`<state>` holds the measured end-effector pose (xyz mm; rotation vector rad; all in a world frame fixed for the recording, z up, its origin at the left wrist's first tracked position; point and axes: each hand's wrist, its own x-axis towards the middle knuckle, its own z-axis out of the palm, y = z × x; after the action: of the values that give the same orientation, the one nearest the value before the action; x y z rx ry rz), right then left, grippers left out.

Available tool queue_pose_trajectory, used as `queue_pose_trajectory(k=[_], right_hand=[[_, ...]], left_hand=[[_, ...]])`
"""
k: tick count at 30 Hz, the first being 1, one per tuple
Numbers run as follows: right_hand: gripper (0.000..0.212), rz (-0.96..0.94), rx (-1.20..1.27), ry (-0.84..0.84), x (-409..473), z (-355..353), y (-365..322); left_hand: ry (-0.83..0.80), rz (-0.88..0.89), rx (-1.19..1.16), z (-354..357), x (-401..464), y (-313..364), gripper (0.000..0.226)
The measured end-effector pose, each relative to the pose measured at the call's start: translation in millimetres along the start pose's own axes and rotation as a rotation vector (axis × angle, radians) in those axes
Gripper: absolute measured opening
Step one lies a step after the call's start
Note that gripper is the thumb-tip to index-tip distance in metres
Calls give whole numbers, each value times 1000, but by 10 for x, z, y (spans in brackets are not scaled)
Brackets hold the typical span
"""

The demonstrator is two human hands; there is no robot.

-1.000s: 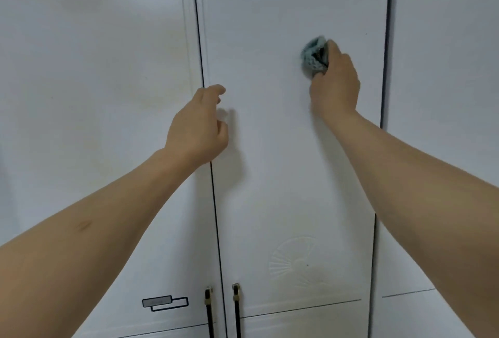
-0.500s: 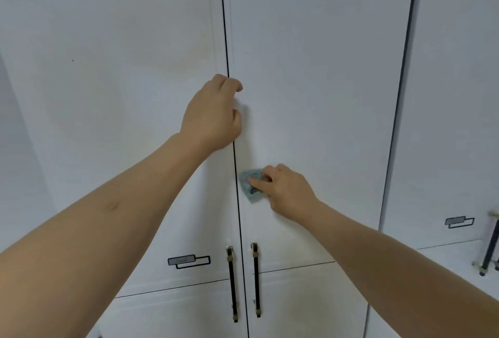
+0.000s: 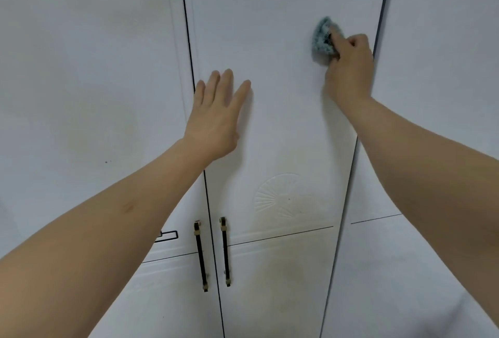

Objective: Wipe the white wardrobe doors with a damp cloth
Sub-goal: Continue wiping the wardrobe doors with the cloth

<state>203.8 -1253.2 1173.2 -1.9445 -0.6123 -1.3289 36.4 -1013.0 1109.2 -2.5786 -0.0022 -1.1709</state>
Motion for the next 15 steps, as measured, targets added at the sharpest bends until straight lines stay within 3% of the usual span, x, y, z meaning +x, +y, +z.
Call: queue_pose_trajectory(k=[3, 8, 10, 15], right_hand=[[65, 70, 69, 69, -131, 82, 146], [62, 103, 18, 114, -1133, 423, 498], [58, -2, 17, 29, -1656, 549, 461], [58, -509, 54, -422, -2363, 597, 614]], left_hand=[[27, 5, 25, 77, 9, -9, 115], [48, -55, -4, 116, 59, 146, 109], [54, -63, -19, 131, 126, 283, 105], [84, -166, -123, 150, 416, 712, 95]])
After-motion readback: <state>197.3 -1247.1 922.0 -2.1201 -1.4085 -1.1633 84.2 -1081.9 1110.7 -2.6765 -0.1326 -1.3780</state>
